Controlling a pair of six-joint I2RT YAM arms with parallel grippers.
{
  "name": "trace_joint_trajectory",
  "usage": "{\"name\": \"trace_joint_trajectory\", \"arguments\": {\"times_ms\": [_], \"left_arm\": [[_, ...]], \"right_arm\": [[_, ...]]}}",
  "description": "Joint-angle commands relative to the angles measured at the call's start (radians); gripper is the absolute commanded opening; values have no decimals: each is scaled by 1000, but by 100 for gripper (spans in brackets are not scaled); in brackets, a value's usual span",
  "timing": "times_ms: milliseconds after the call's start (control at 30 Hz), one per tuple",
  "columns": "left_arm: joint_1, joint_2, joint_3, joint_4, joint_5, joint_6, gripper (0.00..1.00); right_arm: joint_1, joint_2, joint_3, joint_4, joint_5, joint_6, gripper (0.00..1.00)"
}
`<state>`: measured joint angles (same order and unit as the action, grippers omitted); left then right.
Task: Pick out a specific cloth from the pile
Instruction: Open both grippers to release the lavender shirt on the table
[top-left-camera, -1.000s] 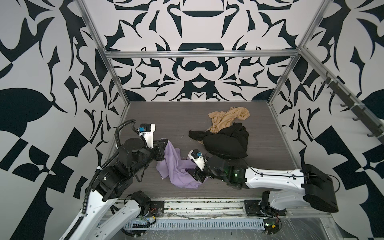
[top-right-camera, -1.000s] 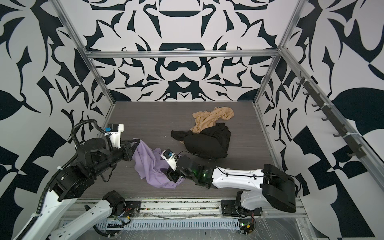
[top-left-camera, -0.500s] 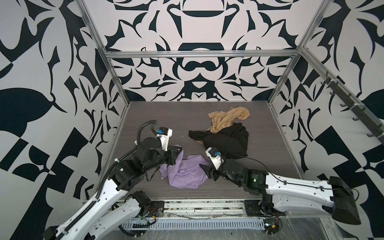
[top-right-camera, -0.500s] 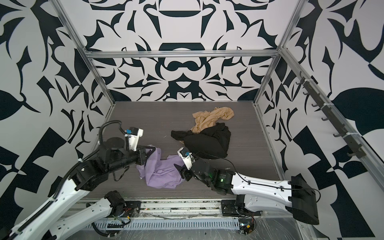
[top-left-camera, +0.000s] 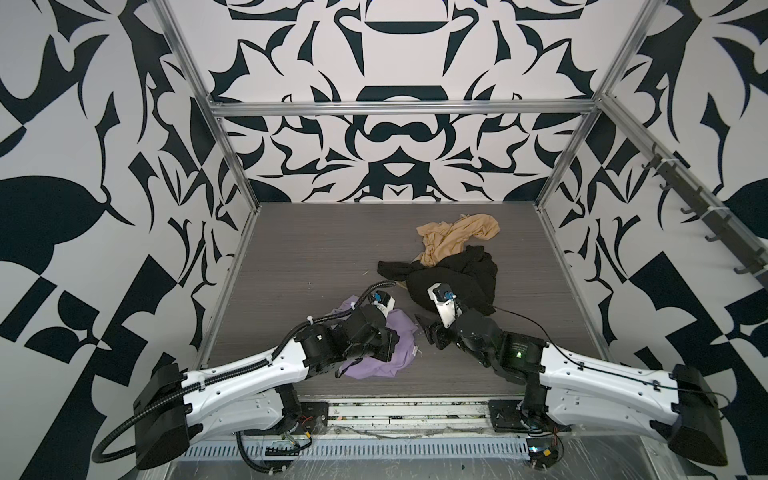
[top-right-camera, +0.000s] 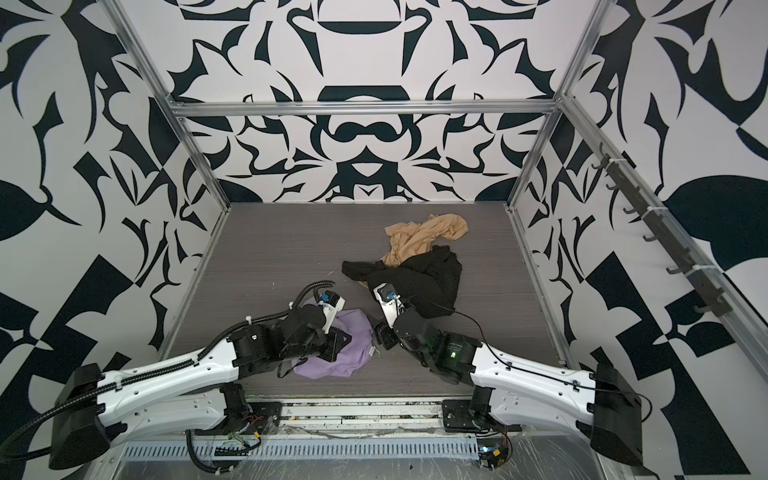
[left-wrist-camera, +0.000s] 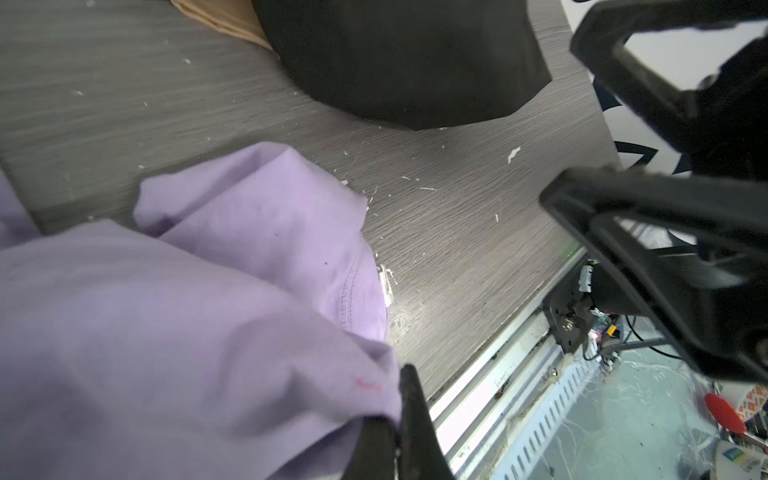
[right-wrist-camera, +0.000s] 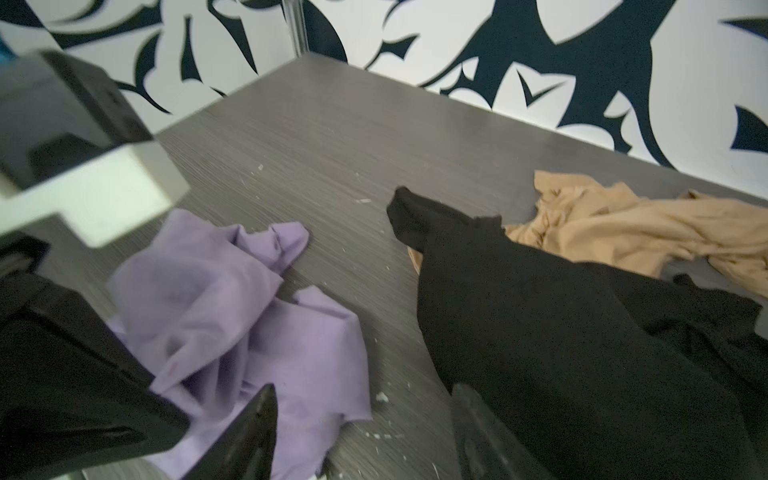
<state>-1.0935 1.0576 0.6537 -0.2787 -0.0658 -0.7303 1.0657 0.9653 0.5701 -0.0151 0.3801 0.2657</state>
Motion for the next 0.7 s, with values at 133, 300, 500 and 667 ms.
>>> {"name": "trace_joint_trajectory", "arguments": {"times_ms": [133,300,500,667], "left_arm": [[-3,32,-55,69,33,-35,33],[-3,-29,-15,-2,-14,-7,83],[-1,-161,62,-130,-177,64,100],[-1,-267,96,-174,-390,134,100]], "right_arm": [[-53,-9,11,-76,13,67,68],[-67,-50,29,-141,62,63,74],[-112,-101,31,-237,143,101,83],[-175,-129,33,-224,312,27,99]]}}
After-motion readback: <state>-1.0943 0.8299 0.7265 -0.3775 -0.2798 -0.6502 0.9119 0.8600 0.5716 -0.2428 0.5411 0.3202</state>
